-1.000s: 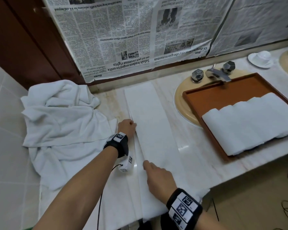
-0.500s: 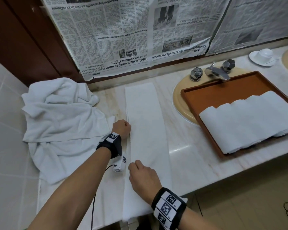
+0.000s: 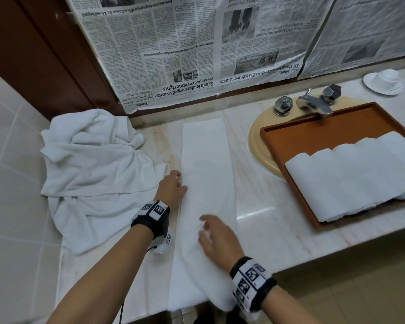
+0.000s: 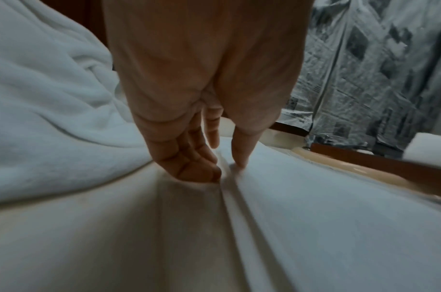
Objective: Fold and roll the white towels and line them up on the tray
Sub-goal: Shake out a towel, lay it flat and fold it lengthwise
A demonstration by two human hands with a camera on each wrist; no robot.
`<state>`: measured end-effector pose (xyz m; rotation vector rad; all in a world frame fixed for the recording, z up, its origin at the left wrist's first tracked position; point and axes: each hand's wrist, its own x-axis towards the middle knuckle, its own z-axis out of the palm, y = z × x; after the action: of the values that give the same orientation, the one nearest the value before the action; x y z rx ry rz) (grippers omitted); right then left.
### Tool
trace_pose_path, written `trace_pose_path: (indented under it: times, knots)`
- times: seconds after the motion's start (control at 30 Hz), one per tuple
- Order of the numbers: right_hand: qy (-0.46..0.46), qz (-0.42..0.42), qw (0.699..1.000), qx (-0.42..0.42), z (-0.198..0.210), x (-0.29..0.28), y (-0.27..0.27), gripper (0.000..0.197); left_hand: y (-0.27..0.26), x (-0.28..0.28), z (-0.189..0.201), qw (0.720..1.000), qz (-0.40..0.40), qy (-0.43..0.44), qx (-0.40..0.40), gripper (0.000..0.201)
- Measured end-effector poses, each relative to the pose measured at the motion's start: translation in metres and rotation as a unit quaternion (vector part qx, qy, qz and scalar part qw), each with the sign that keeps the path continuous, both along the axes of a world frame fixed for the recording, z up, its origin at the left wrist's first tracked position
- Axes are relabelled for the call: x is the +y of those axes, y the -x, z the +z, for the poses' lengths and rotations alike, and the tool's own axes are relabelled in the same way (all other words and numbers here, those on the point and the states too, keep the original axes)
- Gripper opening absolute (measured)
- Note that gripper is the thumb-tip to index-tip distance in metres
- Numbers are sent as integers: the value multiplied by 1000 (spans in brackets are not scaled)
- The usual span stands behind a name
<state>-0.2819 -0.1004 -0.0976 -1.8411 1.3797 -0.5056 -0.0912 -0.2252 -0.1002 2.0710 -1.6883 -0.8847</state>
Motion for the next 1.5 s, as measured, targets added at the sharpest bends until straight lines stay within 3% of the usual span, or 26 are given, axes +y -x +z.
trace_pose_path:
  times: [0.07, 0.17, 0.37, 0.53, 0.63, 0.73, 0.83, 0.97, 1.1, 1.3, 1.5]
  knots:
    - [25, -27, 995, 94, 1, -21, 17, 50, -1, 10, -4, 999, -27, 11, -23, 37]
    - [-10, 6, 976, 216, -2, -46, 34, 63, 3, 19, -8, 997, -41, 26, -59, 30]
    - [-9, 43, 951, 306, -7, -97, 62, 69, 24, 9, -11, 998, -25, 23, -59, 34]
    - [-6, 29, 940, 339, 10, -133, 74, 56, 50, -10, -1, 999, -4, -2, -40, 37]
    - [0, 20, 959, 284, 21, -107, 83, 49, 55, 0, 5, 1000, 0, -7, -20, 33]
    - [-56, 33, 976, 209, 21, -52, 94, 52, 60, 27, 4, 999, 13, -52, -10, 29]
    - [-69, 58, 965, 247, 18, -11, 95, 48, 69, 54, 0, 992, 15, -117, -32, 37]
    - [-63, 77, 957, 274, 23, 4, 87, 36, 78, 61, 2, 992, 32, -109, -57, 28]
    - [-65, 112, 939, 320, 32, 15, 78, 29, 80, 63, 7, 992, 68, -106, -24, 17]
    - [-37, 103, 946, 307, 62, 43, 64, 17, 77, 70, 10, 990, 90, -105, 18, 16]
    - [-68, 181, 919, 343, 31, 90, 40, 37, 76, 74, 10, 990, 109, -79, 35, 20]
